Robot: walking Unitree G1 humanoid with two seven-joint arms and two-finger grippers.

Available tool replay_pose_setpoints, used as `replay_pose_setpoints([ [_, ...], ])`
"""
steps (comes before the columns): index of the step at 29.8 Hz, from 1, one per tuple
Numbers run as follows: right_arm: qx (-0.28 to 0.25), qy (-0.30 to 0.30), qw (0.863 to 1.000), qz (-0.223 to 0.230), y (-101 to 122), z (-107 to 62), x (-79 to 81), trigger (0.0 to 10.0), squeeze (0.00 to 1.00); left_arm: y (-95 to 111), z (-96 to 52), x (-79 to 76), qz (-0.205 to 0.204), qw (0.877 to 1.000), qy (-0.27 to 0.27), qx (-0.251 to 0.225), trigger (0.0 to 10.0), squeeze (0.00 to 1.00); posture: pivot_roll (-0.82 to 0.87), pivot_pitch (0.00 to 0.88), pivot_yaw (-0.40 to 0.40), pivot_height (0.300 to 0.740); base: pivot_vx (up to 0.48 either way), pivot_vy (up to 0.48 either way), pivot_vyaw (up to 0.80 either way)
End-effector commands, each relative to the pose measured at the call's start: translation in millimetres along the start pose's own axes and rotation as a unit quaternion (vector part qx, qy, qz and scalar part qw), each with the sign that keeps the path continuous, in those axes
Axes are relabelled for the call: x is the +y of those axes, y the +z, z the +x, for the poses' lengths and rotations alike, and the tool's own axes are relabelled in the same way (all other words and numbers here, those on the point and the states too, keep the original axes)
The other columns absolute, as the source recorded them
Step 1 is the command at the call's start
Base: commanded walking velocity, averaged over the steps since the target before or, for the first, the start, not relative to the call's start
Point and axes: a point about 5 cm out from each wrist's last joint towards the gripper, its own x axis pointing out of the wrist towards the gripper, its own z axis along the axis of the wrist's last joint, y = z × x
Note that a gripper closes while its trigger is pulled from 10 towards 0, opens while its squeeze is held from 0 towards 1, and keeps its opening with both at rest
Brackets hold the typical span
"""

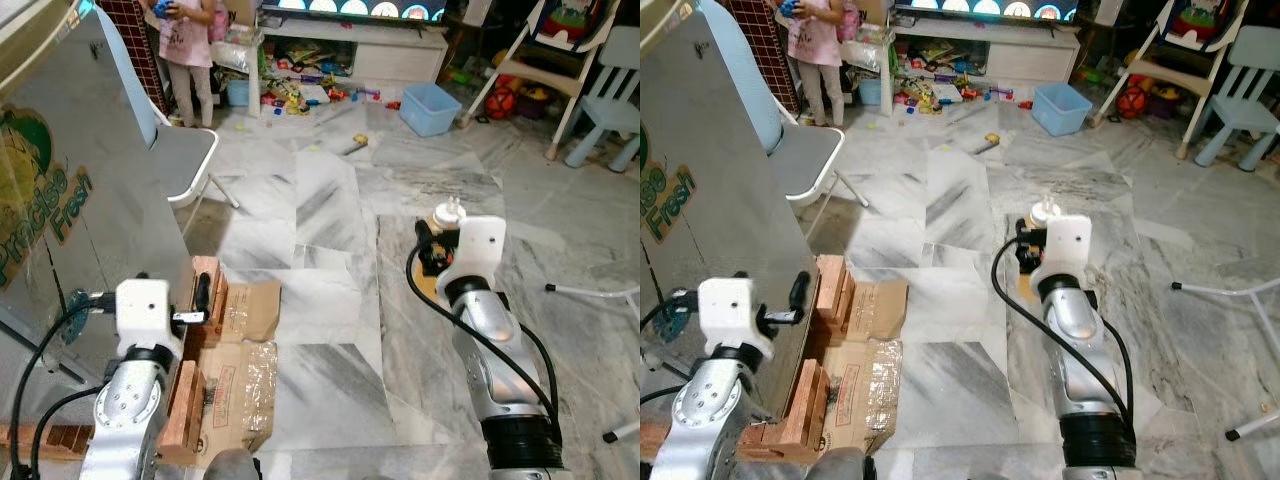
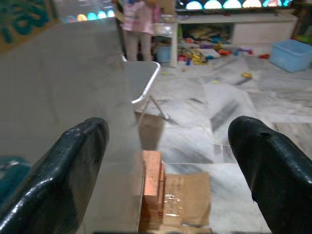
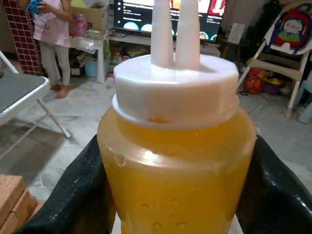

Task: Restocking fridge

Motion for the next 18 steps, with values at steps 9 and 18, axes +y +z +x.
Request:
replay_pose_setpoints([
  [9,-0.013,-0.002,1.000,0.000,10.5,11.9,1.5,10.0,0.00,-5.6,-10.8,-1.2,0.002,0.999,-0.035,0.005,10.0,0.00,0.12,0.000,-0.103,0.740,0.000,0.000,0.75],
  [18,-0.008,-0.004,1.000,0.003,7.6,11.8,3.3,10.0,0.00,-8.2,-12.7,4.2,0.017,0.999,-0.026,0.005,10.0,0.00,0.13,0.000,-0.111,0.740,0.000,0.000,0.14],
])
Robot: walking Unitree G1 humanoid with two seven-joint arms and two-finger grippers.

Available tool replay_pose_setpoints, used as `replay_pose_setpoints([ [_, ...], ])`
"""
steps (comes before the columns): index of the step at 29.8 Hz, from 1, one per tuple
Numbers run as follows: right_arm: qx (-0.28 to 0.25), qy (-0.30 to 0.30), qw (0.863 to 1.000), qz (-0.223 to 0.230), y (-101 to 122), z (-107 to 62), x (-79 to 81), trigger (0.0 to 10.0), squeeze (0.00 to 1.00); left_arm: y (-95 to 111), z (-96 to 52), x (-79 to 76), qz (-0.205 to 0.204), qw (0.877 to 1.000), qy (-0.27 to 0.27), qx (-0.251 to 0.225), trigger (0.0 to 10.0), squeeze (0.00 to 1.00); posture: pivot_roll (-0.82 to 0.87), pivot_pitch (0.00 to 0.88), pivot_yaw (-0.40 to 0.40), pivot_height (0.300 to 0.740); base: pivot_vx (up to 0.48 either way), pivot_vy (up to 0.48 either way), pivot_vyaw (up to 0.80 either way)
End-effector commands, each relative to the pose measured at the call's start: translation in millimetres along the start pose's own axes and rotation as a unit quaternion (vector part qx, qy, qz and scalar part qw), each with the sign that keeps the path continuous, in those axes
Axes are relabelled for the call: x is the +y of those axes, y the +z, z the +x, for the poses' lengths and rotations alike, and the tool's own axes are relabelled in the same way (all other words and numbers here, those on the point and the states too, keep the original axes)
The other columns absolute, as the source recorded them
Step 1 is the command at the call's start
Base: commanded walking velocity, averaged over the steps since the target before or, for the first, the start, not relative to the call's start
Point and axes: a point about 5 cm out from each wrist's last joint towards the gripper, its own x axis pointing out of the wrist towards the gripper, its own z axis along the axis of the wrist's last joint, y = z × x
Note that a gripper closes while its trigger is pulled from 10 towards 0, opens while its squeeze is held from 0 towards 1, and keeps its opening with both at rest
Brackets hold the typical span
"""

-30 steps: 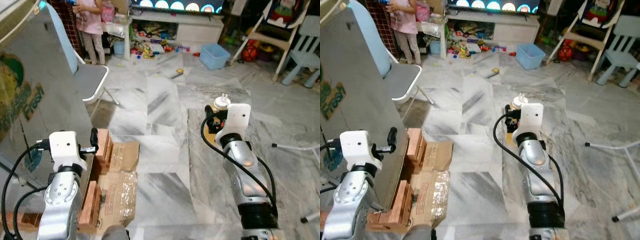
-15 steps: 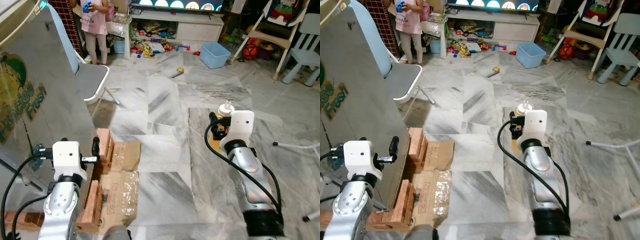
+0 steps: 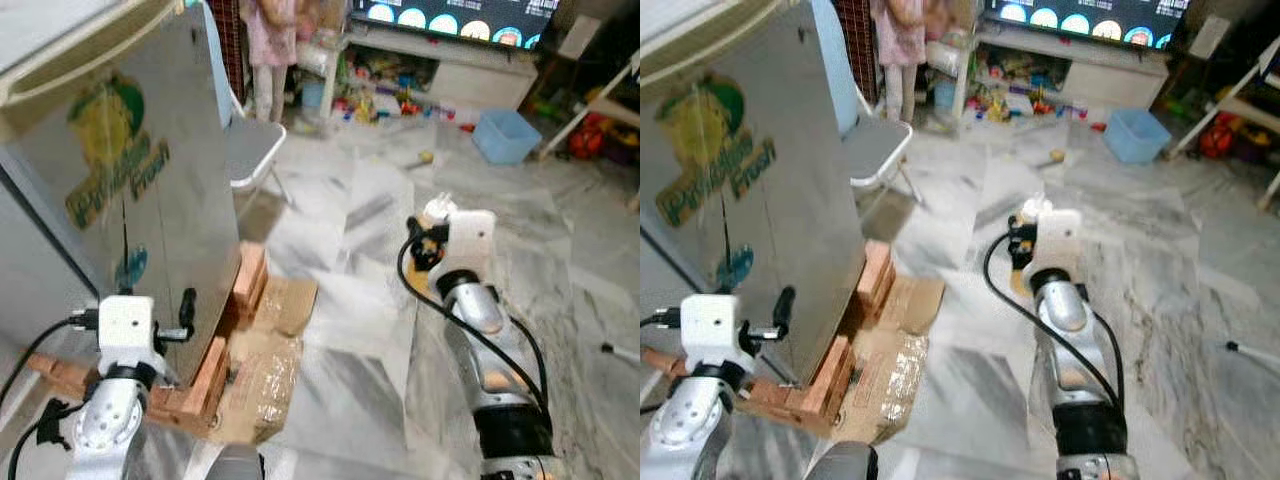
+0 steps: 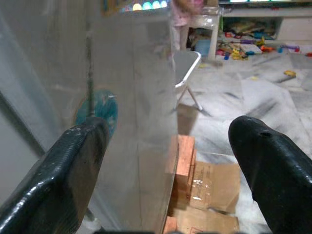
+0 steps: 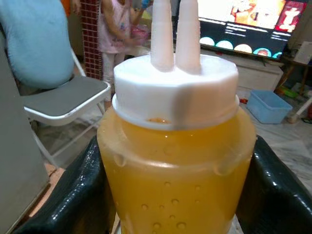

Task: Restocking fridge

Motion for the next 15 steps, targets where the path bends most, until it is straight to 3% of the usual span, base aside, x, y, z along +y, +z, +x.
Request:
replay_pose_setpoints([
  [1,0.000,-0.021,1.000,-0.001,0.2,-0.4,-9.1,10.0,0.00,-1.0,-1.1,0.0,-0.001,1.000,0.007,0.001,10.0,0.00,0.13,0.000,-0.112,0.740,0.000,0.000,0.00],
  [5,0.000,-0.023,1.000,-0.002,0.6,1.2,-9.8,10.0,0.00,-1.4,-1.1,2.7,-0.005,1.000,0.014,0.003,10.0,0.00,0.13,0.000,-0.113,0.740,0.000,0.000,0.00],
  [15,0.002,-0.025,1.000,-0.005,0.3,3.2,-11.0,10.0,0.00,-0.1,-0.8,0.5,-0.006,1.000,0.004,0.002,10.0,0.00,0.13,0.000,-0.116,0.740,0.000,0.259,0.00],
])
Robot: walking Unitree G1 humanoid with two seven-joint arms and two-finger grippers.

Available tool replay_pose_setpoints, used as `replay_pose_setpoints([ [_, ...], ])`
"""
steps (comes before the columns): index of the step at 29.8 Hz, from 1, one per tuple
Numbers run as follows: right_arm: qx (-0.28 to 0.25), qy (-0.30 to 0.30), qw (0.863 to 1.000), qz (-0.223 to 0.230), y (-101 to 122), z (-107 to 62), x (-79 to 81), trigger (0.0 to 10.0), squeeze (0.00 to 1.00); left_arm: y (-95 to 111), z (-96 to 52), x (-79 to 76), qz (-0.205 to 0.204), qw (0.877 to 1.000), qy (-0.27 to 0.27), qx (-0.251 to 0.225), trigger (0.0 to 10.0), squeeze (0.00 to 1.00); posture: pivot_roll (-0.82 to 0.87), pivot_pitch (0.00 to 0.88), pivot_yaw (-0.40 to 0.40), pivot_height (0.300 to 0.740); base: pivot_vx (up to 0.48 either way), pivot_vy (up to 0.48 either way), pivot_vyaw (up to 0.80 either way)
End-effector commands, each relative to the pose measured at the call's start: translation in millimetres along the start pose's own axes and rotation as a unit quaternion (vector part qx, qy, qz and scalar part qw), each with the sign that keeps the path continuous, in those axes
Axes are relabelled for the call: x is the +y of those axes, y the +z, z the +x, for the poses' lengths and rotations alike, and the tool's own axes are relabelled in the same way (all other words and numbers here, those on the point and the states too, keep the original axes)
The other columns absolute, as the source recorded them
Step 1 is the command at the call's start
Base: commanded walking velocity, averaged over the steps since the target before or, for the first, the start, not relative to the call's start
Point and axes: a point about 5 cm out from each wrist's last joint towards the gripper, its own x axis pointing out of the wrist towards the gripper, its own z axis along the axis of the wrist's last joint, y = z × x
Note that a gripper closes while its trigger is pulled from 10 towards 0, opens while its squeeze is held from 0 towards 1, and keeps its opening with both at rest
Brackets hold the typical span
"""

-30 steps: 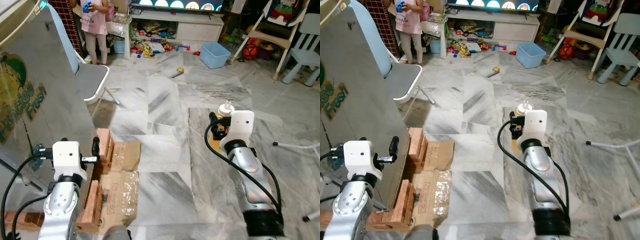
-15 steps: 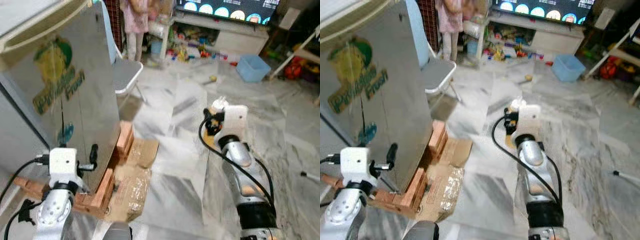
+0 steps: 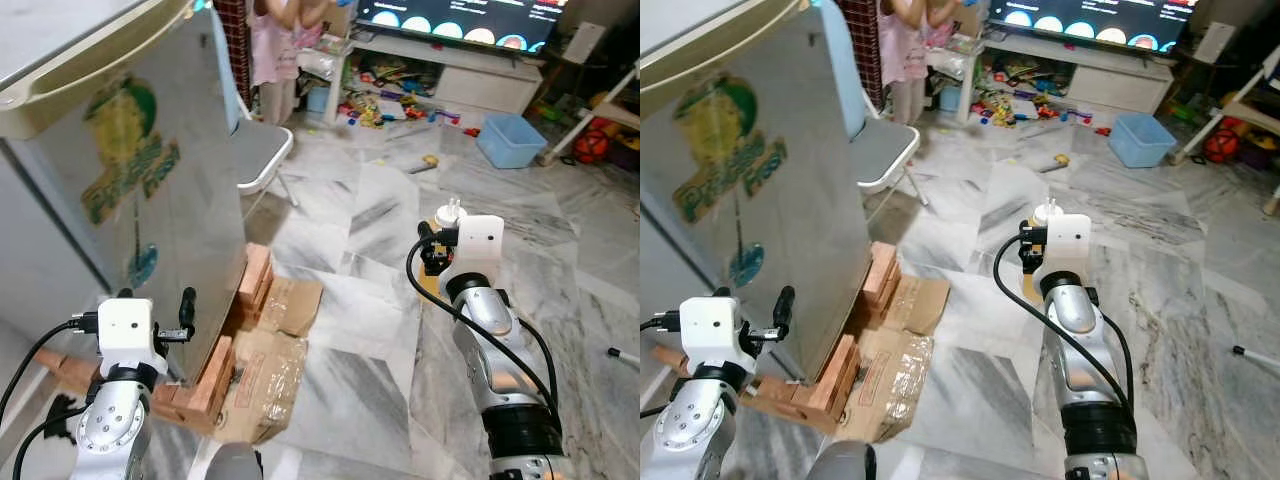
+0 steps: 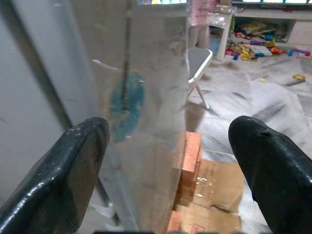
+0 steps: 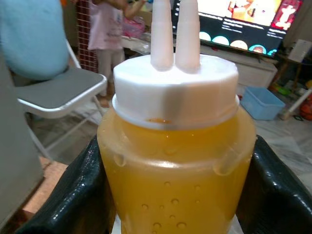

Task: Restocking fridge

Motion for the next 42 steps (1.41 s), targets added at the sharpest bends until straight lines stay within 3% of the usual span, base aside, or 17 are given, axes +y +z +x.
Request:
replay_pose_setpoints([
  [1,-0.008,-0.008,1.000,-0.002,4.0,1.7,-4.6,10.0,0.00,0.5,-0.4,-2.3,0.003,1.000,-0.008,0.000,10.0,0.00,0.13,0.000,-0.116,0.740,0.000,0.244,0.00],
  [8,-0.006,-0.010,1.000,-0.006,3.3,3.0,-3.4,10.0,0.00,1.4,0.3,-3.9,0.007,1.000,-0.009,-0.003,10.0,0.00,0.13,0.000,-0.120,0.740,0.000,0.000,0.00],
  [16,-0.012,-0.012,1.000,-0.011,8.4,7.8,-4.1,10.0,0.00,1.2,3.2,-8.0,0.004,1.000,-0.022,-0.002,10.0,0.00,0.12,0.000,-0.119,0.740,0.000,0.460,0.00],
  [33,-0.013,-0.021,1.000,-0.017,8.1,7.7,-5.0,10.0,0.00,18.3,13.4,-7.4,0.001,0.999,-0.012,-0.033,10.0,0.00,0.12,0.000,-0.118,0.740,0.000,0.000,0.00],
  [42,-0.003,-0.033,0.999,-0.023,2.0,-6.8,-10.0,10.0,0.00,33.2,41.6,0.3,-0.001,0.998,0.005,-0.055,10.0,0.00,0.10,0.000,-0.111,0.740,0.000,0.000,0.00],
])
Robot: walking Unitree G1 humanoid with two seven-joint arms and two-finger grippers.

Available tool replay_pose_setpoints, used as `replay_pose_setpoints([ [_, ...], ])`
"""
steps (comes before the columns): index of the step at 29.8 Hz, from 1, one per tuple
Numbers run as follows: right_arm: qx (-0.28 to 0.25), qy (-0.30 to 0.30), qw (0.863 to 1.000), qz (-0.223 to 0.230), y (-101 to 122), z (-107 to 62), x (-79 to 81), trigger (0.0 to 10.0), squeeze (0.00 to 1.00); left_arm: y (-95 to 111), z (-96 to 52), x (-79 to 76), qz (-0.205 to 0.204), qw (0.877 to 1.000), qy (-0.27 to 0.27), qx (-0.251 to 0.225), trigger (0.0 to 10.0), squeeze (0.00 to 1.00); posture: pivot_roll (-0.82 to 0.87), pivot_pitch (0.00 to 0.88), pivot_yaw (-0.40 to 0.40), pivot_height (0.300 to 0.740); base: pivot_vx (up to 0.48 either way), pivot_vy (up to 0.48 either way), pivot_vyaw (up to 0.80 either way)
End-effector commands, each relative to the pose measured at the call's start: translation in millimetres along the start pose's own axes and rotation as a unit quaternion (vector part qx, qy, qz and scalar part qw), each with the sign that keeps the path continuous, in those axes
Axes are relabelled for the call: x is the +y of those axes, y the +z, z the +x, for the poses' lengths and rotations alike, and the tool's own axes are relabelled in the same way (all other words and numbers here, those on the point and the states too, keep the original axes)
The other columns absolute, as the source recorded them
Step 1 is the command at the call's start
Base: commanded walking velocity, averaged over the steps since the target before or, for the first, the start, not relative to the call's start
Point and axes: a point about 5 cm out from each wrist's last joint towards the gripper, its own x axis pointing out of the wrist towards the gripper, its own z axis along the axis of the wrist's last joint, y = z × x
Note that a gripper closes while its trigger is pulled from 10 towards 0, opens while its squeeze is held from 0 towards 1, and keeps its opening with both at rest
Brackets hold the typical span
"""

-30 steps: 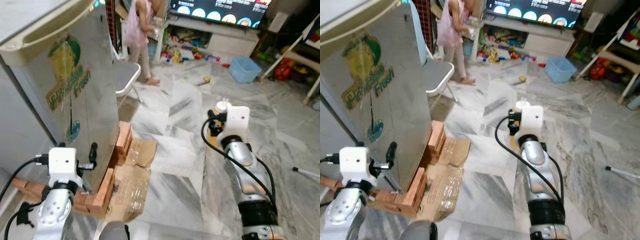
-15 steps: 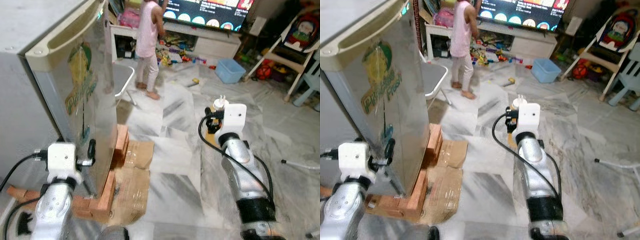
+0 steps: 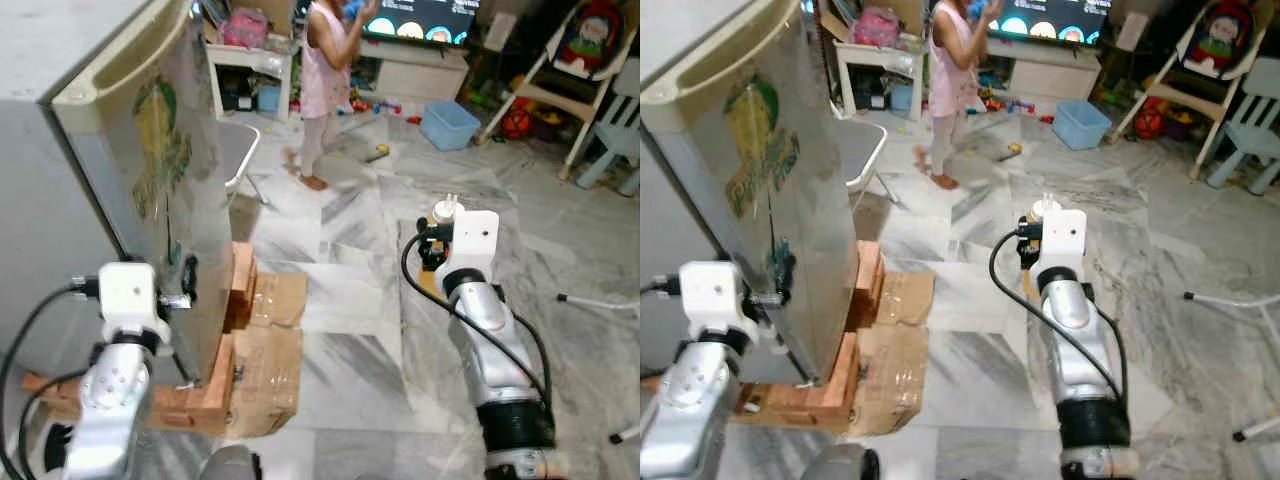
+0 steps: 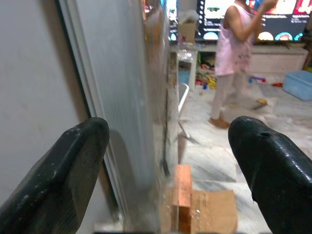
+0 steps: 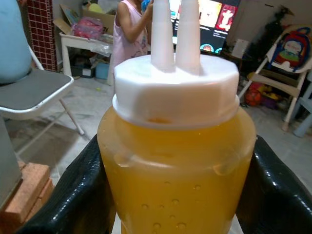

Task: Restocking fridge

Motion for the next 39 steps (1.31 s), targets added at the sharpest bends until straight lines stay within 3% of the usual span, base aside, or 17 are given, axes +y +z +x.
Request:
replay_pose_setpoints([
  [1,-0.005,-0.012,1.000,-0.007,4.2,-3.2,-7.1,10.0,0.00,0.4,6.1,-2.4,-0.001,1.000,-0.006,0.001,10.0,0.00,0.09,0.000,-0.109,0.740,0.000,0.000,0.00],
  [11,0.006,-0.033,0.999,-0.017,1.4,-16.4,-22.7,10.0,0.00,8.5,36.2,7.1,0.002,1.000,0.026,-0.013,10.0,0.00,0.05,0.001,-0.095,0.740,0.000,0.000,0.00],
  [12,0.007,-0.034,0.999,-0.019,1.9,-17.4,-23.5,10.0,0.00,10.6,41.6,10.5,0.001,0.999,0.047,-0.017,10.0,0.00,0.05,0.002,-0.095,0.740,0.000,0.000,0.00],
  [27,0.009,-0.029,0.999,-0.020,6.2,-18.1,-19.9,10.0,0.00,18.0,54.1,27.0,-0.011,0.993,0.115,-0.027,10.0,0.00,0.04,0.005,-0.099,0.740,0.000,0.000,0.00],
  [31,0.010,-0.028,0.999,-0.018,5.9,-18.4,-18.4,10.0,0.00,19.1,56.2,24.5,-0.014,0.994,0.101,-0.027,10.0,0.00,0.05,0.006,-0.097,0.740,0.000,0.000,0.00],
  [39,0.011,-0.031,0.999,-0.018,5.7,-18.4,-18.2,10.0,0.00,25.6,62.9,-1.4,-0.031,0.999,0.005,-0.041,10.0,0.00,0.04,0.008,-0.090,0.740,0.000,0.000,0.00],
])
